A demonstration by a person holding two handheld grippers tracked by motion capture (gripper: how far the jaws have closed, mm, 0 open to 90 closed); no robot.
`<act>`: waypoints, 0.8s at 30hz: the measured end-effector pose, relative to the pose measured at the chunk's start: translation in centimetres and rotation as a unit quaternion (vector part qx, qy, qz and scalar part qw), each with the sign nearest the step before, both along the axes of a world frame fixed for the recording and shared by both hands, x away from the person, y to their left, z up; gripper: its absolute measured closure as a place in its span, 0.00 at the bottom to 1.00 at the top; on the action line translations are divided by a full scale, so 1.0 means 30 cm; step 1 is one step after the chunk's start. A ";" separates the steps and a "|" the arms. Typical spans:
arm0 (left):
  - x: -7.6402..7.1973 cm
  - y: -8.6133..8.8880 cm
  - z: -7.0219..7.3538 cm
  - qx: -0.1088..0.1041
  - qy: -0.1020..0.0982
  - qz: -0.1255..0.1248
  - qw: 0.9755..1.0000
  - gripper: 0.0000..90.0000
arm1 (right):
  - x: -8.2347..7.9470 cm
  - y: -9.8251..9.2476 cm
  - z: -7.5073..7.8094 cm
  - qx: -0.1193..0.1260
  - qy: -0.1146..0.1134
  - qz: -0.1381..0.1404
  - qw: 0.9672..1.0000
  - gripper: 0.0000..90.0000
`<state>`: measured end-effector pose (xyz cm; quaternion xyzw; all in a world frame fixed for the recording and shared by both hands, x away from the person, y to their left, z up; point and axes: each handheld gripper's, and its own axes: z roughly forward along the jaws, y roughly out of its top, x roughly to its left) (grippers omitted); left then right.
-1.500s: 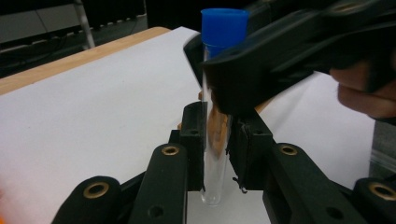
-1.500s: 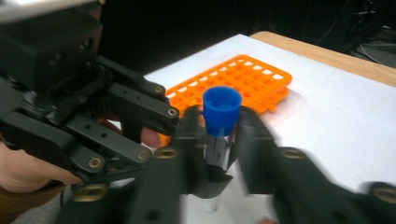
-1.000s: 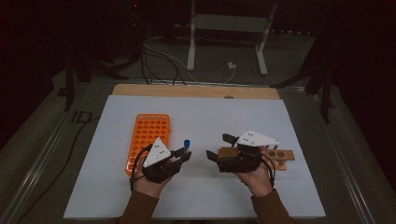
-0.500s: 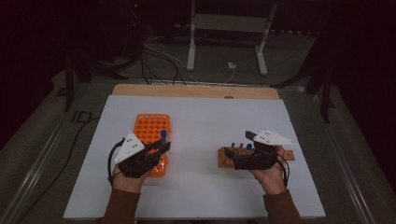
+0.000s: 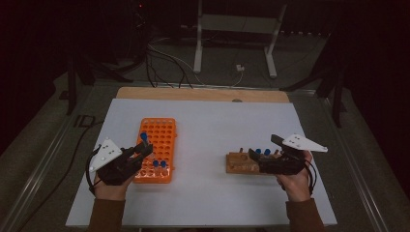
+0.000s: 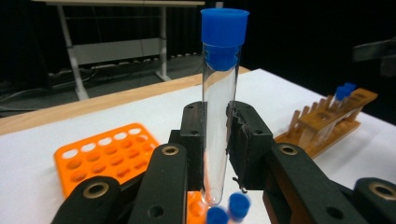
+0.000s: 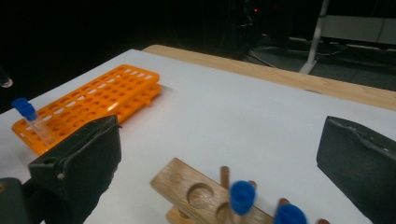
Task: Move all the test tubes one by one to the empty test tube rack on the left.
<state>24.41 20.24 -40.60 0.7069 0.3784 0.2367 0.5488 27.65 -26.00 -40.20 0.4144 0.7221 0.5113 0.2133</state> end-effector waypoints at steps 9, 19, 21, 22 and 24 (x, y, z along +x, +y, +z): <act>0.006 0.024 -0.067 0.005 0.011 0.013 1.000 0.85 | -0.006 -0.046 -0.003 0.003 -0.002 -0.020 1.000 0.00; 0.010 0.022 -0.152 0.026 0.035 0.009 0.999 0.85 | -0.013 -0.063 -0.015 0.000 -0.001 -0.025 1.000 0.00; 0.006 0.022 -0.162 0.031 0.038 0.007 0.999 0.85 | -0.014 -0.062 -0.018 0.001 0.001 -0.025 1.000 0.00; 0.004 0.021 -0.167 0.031 0.040 0.006 0.999 0.85 | -0.015 -0.061 -0.019 0.002 0.002 -0.025 1.000 0.00; 0.000 0.021 -0.177 0.036 0.043 0.005 0.998 0.85 | -0.015 -0.058 -0.022 0.001 0.003 -0.023 1.000 0.00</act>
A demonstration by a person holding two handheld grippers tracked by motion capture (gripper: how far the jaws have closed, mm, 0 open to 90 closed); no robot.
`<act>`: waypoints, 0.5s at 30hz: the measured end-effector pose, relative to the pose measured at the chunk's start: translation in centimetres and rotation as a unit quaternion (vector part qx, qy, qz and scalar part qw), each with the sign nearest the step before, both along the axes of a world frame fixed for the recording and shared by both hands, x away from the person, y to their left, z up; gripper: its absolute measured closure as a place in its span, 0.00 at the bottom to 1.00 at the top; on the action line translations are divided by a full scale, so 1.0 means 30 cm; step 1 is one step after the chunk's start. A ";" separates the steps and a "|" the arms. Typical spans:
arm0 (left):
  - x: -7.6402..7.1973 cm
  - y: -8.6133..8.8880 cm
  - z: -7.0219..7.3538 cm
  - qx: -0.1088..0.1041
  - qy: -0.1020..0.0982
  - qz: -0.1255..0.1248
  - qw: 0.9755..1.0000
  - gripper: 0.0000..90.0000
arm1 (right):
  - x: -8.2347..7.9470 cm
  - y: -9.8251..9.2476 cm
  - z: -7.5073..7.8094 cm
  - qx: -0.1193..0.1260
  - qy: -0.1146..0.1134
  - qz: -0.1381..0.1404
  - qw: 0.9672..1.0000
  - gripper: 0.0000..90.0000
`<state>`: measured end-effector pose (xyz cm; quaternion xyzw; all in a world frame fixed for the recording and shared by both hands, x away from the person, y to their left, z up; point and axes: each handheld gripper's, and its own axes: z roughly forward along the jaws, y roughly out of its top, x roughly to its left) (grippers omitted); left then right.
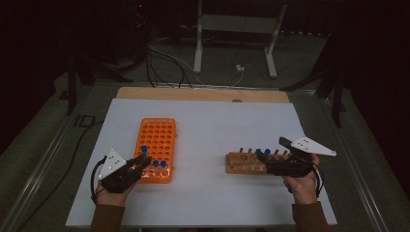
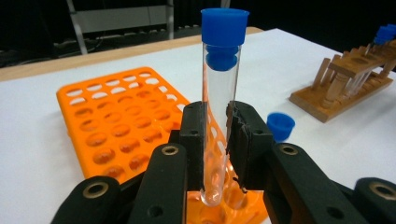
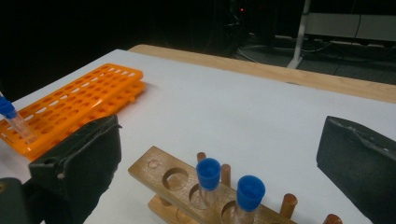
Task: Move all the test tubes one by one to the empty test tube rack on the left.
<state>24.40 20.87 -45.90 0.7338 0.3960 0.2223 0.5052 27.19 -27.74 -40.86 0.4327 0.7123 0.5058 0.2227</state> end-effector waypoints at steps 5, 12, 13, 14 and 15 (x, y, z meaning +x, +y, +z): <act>-0.007 0.003 -0.018 0.001 0.004 -0.006 1.000 0.85 | 0.000 0.004 -0.007 0.002 0.000 0.003 1.000 0.00; 0.001 -0.006 -0.051 0.018 0.021 -0.012 1.000 0.85 | -0.003 0.004 -0.008 0.005 0.001 0.004 1.000 0.00; 0.000 -0.008 -0.053 0.021 0.023 -0.012 0.999 0.85 | -0.003 0.003 -0.008 0.005 0.001 0.004 1.000 0.00; 0.000 -0.008 -0.055 0.023 0.025 -0.013 0.999 0.85 | -0.003 0.001 -0.009 0.006 0.001 0.004 1.000 0.00; -0.001 -0.008 -0.059 0.026 0.027 -0.013 0.999 0.85 | -0.003 0.000 -0.009 0.006 0.001 0.004 1.000 0.00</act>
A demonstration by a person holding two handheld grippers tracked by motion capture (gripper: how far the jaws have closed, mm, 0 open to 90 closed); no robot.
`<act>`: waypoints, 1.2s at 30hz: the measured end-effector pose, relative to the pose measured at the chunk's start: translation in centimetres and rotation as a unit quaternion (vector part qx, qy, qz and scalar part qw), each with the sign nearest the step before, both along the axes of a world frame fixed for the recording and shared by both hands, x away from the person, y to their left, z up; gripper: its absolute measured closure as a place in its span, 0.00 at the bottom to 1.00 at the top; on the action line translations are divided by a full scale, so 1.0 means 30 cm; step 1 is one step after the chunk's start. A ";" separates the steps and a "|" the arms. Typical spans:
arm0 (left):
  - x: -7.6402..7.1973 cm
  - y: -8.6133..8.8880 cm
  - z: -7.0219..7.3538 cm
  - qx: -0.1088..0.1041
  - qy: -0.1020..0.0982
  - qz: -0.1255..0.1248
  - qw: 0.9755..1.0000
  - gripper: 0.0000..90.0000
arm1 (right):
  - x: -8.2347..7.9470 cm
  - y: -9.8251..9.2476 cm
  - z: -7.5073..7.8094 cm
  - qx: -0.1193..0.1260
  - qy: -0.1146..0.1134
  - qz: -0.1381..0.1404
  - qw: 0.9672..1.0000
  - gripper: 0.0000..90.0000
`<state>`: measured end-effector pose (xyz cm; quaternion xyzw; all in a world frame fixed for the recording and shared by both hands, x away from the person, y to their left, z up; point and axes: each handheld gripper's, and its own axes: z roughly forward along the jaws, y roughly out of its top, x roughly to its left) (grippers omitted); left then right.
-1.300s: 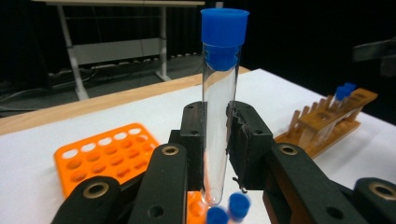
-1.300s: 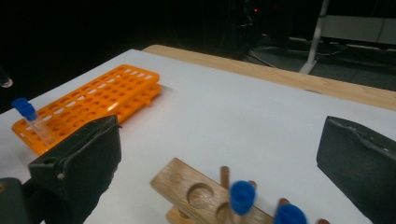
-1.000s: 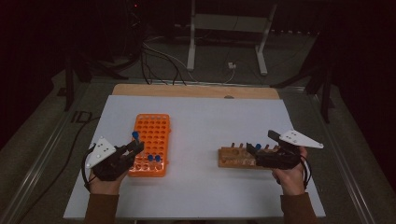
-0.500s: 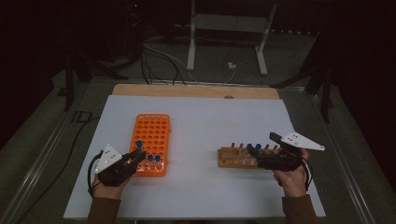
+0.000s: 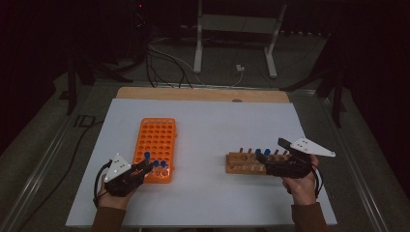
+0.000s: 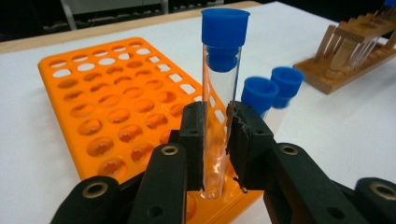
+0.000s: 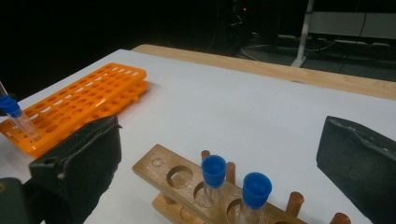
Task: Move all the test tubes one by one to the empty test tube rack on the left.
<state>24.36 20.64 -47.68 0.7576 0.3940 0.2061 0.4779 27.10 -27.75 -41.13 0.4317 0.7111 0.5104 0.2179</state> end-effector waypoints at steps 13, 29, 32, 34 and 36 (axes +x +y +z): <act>-0.001 -0.015 -0.030 0.061 0.033 -0.006 0.998 0.86 | -0.002 0.002 -0.006 0.000 0.001 0.005 1.000 0.00; -0.002 -0.016 -0.036 0.063 0.041 -0.006 0.997 0.78 | -0.001 0.000 -0.009 0.001 0.002 0.005 1.000 0.00; -0.004 -0.011 -0.027 0.049 0.040 -0.010 0.998 0.68 | -0.001 -0.006 -0.008 0.002 0.003 0.003 1.000 0.00; -0.007 -0.002 -0.018 0.035 0.035 -0.011 0.999 0.62 | -0.001 -0.007 -0.008 0.002 0.003 0.002 1.000 0.00; -0.008 0.007 -0.009 0.022 0.031 -0.008 0.999 0.54 | -0.001 -0.008 -0.008 0.003 0.003 0.002 1.000 0.00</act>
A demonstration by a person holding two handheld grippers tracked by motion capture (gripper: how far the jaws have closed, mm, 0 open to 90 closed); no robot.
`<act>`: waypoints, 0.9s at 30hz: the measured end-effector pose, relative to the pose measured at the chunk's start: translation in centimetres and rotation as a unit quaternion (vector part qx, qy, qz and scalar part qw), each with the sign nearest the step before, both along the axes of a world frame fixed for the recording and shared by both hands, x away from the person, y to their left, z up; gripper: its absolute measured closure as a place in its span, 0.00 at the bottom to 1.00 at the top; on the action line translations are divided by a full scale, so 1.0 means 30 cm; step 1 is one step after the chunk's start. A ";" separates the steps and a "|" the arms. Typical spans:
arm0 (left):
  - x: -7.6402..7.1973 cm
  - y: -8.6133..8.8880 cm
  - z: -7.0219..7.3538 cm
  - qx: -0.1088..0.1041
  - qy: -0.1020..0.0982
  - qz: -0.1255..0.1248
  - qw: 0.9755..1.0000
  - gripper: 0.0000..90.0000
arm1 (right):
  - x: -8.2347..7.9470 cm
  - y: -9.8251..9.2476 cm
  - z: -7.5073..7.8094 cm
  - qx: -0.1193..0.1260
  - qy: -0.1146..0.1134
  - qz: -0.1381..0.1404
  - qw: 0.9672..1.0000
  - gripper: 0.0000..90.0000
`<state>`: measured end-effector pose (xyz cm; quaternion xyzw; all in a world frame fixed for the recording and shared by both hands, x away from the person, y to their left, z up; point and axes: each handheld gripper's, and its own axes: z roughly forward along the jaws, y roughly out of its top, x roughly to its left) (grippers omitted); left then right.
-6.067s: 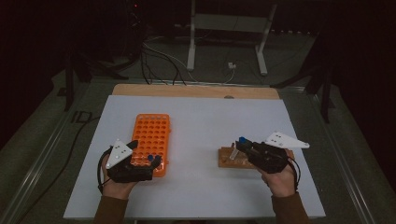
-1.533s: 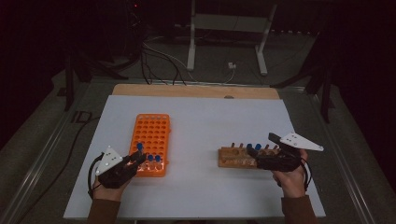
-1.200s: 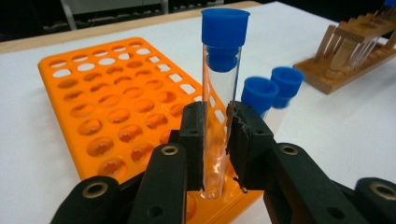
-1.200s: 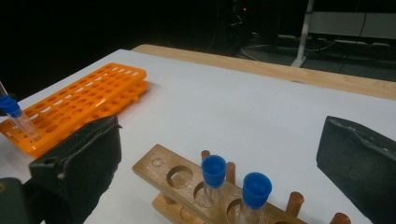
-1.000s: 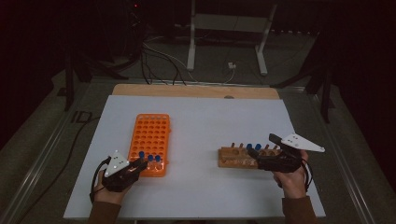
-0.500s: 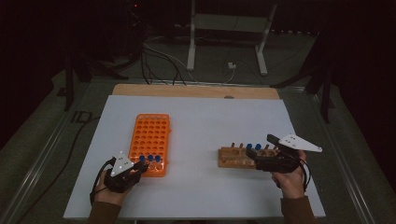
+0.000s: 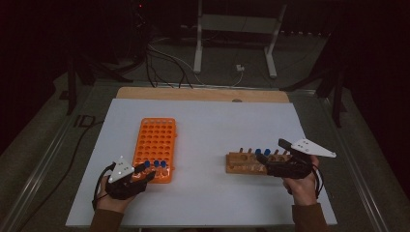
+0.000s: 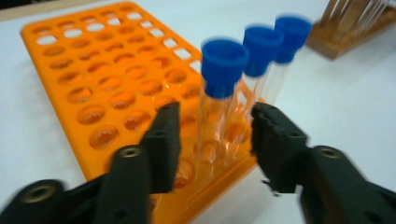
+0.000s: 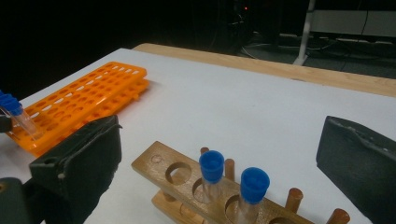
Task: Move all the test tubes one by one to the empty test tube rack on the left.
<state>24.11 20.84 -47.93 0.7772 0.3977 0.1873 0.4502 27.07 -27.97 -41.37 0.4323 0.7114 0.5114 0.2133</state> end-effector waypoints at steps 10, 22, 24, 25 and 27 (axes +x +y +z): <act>-0.008 0.028 0.040 -0.029 -0.025 0.034 0.999 0.18 | 0.003 -0.012 0.002 -0.004 0.001 -0.017 1.000 0.00; -0.008 0.062 0.066 -0.057 -0.035 0.069 0.995 0.02 | 0.013 -0.035 -0.023 -0.034 0.026 -0.019 0.999 0.12; -0.008 0.064 0.066 -0.059 -0.035 0.072 0.995 0.01 | 0.012 -0.039 -0.031 -0.034 0.030 -0.020 0.999 0.14; -0.008 0.065 0.066 -0.059 -0.034 0.072 0.995 0.01 | 0.011 -0.041 -0.034 -0.036 0.032 -0.020 0.999 0.15; -0.009 0.065 0.066 -0.059 -0.034 0.072 0.995 0.01 | 0.009 -0.045 -0.043 -0.040 0.034 -0.019 0.998 0.17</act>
